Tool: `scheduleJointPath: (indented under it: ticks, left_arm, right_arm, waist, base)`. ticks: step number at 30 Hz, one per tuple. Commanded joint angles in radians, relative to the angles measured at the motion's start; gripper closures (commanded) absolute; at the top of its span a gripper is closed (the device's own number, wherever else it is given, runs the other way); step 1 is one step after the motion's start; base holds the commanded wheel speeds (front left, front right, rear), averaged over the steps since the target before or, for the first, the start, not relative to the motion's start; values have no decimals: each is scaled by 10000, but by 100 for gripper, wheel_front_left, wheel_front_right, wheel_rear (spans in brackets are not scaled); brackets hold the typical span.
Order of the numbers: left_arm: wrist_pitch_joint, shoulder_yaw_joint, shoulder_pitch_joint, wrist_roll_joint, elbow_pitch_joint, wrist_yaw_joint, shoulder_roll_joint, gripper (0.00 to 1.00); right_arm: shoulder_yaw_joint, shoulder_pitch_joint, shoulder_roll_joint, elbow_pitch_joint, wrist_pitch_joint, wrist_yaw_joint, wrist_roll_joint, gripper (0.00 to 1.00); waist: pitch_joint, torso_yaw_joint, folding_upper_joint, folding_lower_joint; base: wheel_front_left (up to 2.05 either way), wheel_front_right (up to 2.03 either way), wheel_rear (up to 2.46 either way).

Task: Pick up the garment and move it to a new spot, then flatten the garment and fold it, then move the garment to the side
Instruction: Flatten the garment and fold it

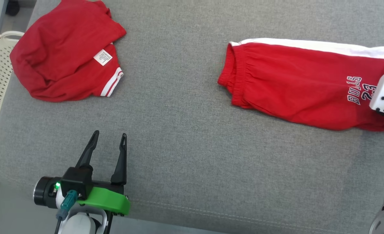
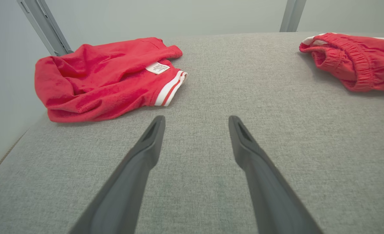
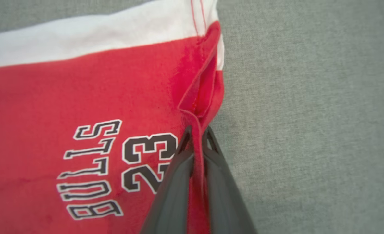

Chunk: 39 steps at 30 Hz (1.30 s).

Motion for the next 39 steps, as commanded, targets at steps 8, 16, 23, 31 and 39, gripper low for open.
scheduleJointPath:
  ticks: [8, 16, 23, 31, 39]
  left_arm:
    - [-31, -98, 252, -65, 171, -62, -25, 0]
    - [-32, -143, 513, -160, 304, -88, -54, 0]
    - [-20, -178, 637, -262, 445, -127, -144, 0]
    - [-20, -133, 673, -335, 494, -172, -181, 0]
    - [-20, -119, 648, -341, 559, -232, -302, 0]
  right_arm:
    - [-169, -23, -511, -389, -276, -22, -948, 100]
    - [759, -529, 143, -257, 45, -20, -620, 100]
    - [2012, -815, 661, 448, 162, -20, 219, 100]
    - [2898, -1003, 835, 1204, 41, -20, 828, 100]
    - [3646, -1194, 866, 2223, -54, -19, 1233, 100]
  waist:
    - [-744, 50, 0, 0]
    - [-1325, 288, 0, 0]
    - [-1651, 748, 0, 0]
    - [-1682, 1284, 0, 0]
    - [-1595, 1796, 0, 0]
  base:
    - [0, 0, 0]
    - [0, 0, 0]
    - [0, 0, 0]
    - [0, 0, 0]
    - [0, 0, 0]
